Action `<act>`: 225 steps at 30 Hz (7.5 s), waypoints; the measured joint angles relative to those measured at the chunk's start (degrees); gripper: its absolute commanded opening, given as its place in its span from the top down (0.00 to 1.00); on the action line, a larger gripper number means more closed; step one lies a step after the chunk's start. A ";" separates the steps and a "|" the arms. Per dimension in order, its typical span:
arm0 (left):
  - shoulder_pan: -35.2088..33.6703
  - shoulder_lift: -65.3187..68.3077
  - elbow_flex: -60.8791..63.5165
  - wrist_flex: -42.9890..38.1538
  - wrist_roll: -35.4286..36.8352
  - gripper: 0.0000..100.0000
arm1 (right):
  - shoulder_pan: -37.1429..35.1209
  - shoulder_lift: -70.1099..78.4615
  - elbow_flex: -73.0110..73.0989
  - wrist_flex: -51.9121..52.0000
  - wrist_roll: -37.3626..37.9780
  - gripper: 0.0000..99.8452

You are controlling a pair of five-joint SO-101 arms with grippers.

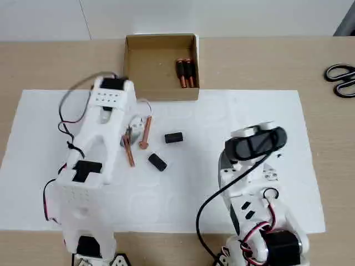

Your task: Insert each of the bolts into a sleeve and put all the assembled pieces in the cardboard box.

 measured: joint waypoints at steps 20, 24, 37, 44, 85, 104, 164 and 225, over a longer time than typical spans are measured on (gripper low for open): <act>5.80 -40.00 -4.57 -6.77 -3.87 0.99 | -7.30 -12.75 26.73 -34.99 10.73 1.00; 12.75 -47.82 -4.31 -12.92 -7.91 0.99 | -7.38 -12.84 27.16 -38.07 10.81 1.00; 22.07 -65.49 28.48 -40.09 -14.07 0.99 | -15.56 -12.84 27.60 -43.78 10.81 1.00; 23.30 -76.92 52.40 -56.62 -19.52 0.99 | -15.91 -12.84 29.19 -43.96 10.81 1.00; 26.64 -92.57 67.43 -65.05 -6.15 0.99 | -16.00 -12.84 35.34 -59.16 16.88 1.00; 26.81 -93.45 71.82 -65.23 -14.42 0.99 | -20.13 -12.66 35.34 -59.25 16.88 1.00; -13.01 -134.33 97.76 -65.58 -40.00 0.99 | -7.38 49.67 -16.97 -40.44 16.00 1.00; -19.69 -134.42 98.02 -65.67 -40.00 0.99 | -9.05 149.01 -117.89 -25.32 -4.22 0.80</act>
